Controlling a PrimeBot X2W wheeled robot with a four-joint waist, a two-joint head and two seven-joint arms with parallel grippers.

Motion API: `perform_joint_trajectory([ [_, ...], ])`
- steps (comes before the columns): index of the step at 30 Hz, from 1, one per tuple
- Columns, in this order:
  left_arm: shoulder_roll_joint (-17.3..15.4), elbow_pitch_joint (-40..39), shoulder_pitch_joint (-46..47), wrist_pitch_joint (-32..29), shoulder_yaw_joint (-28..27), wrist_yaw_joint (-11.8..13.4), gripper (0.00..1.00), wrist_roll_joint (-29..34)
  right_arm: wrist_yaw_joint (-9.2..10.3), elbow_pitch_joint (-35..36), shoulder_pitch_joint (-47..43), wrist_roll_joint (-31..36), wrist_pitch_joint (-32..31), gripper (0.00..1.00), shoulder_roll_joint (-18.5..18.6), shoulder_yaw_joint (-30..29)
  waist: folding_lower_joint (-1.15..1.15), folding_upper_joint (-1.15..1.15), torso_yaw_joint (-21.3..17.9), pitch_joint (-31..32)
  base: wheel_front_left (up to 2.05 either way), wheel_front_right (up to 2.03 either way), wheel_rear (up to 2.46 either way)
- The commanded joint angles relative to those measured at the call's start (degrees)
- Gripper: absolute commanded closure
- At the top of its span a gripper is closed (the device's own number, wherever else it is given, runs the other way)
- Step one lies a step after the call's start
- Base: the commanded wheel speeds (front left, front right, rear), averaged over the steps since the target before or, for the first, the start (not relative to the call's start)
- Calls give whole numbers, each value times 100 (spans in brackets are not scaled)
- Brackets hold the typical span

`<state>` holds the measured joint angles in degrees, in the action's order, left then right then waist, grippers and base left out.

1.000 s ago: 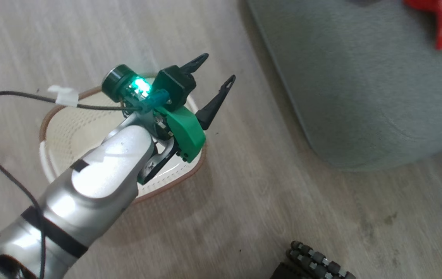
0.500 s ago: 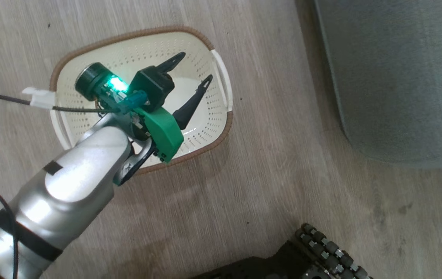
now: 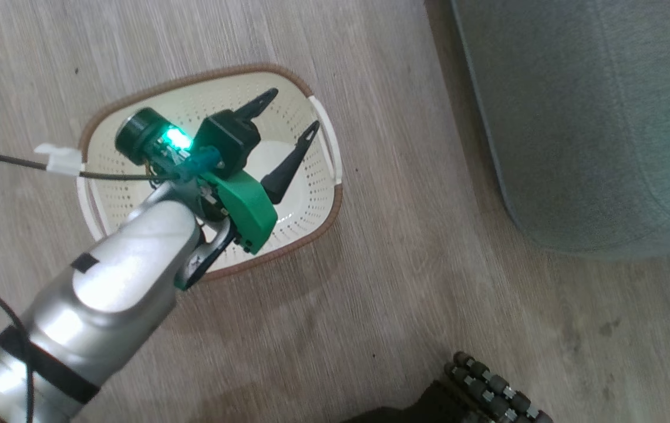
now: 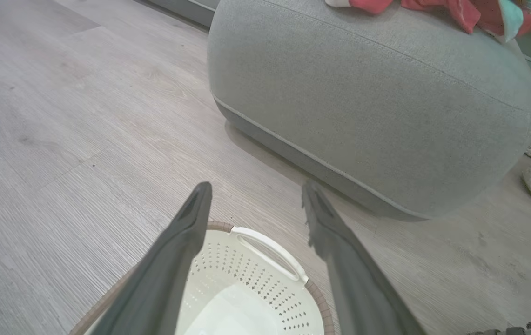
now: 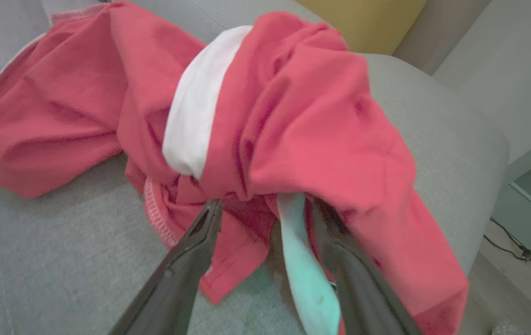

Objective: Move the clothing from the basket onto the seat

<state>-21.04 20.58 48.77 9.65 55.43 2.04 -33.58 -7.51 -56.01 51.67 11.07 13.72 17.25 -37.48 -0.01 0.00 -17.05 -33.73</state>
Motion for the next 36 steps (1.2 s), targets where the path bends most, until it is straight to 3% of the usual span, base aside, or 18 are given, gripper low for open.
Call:
perform_joint_trajectory([
  [1, -30, -119, -39, 48, -158, 20, 0, -31, 2, 149, -118, -70, 65, 0, 111, 113, 1, 0, -28, 130, 0, 0, 0],
  [6, 150, 144, -166, 227, -192, 15, 0, -152, 2, 264, -733, -349, 122, 0, -47, 891, 1, 0, 17, 506, 0, 0, 0],
  [18, 439, 868, -727, 525, -756, 143, 0, -425, 2, 2071, -2036, -1450, 127, 0, -317, 2648, 1, 0, 539, 1572, 0, 0, 0],
  [26, 497, 835, -1399, 533, -1776, 304, 0, -147, 2, 2791, -2481, -1821, 128, 0, -349, 3420, 1, 0, 1023, 2109, 0, 0, 0],
  [36, 646, 659, -2299, 534, -3259, 472, 0, 545, 2, 2997, -2757, -2027, 128, 0, -651, 4032, 1, 0, 1413, 2623, 0, 0, 0],
])
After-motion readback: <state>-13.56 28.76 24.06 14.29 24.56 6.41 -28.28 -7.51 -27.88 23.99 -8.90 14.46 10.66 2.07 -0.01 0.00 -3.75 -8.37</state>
